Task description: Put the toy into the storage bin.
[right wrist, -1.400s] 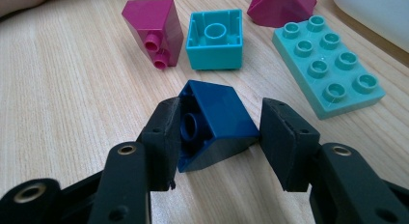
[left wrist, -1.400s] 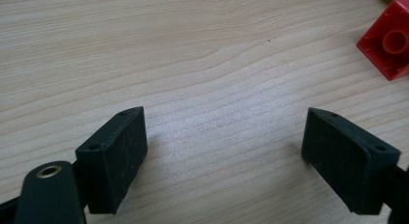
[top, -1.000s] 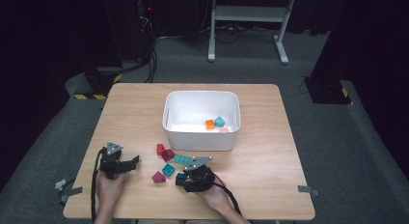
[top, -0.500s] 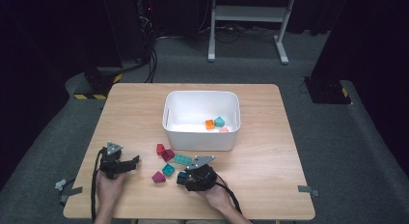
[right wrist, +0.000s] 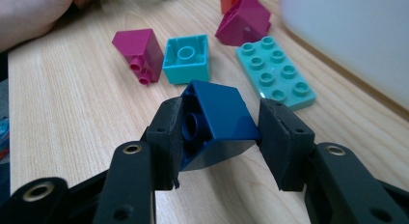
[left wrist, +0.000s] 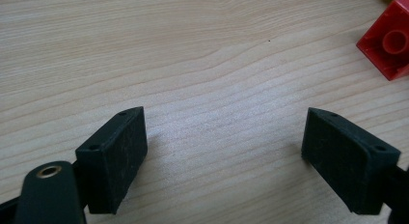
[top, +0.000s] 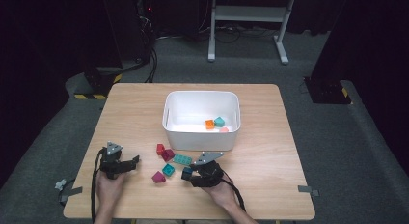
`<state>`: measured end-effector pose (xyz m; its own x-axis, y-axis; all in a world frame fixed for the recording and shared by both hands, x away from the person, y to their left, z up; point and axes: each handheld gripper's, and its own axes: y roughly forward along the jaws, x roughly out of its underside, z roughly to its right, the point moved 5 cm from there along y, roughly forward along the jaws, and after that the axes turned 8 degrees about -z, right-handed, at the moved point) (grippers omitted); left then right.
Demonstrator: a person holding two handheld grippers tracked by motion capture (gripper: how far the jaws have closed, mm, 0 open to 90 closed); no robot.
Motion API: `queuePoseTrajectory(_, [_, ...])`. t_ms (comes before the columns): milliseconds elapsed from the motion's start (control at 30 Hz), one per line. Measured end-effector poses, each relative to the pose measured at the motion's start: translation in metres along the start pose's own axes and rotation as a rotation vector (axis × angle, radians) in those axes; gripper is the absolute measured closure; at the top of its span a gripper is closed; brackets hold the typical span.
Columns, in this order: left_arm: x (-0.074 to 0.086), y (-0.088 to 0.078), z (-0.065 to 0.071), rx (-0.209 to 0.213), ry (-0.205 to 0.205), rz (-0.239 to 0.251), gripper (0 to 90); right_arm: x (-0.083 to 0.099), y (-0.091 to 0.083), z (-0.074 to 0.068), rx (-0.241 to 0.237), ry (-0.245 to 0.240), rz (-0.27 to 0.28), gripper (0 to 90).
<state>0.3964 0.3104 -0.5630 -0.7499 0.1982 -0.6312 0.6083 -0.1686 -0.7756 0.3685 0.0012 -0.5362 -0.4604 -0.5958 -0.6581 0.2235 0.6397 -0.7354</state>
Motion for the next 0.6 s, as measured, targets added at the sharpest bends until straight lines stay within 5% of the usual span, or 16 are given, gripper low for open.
queuePoseTrajectory(600, [0.000,0.000,0.000,0.000,0.000,0.000,16.4,-0.010,-0.043,0.023,0.030,0.027,0.072,53.1])
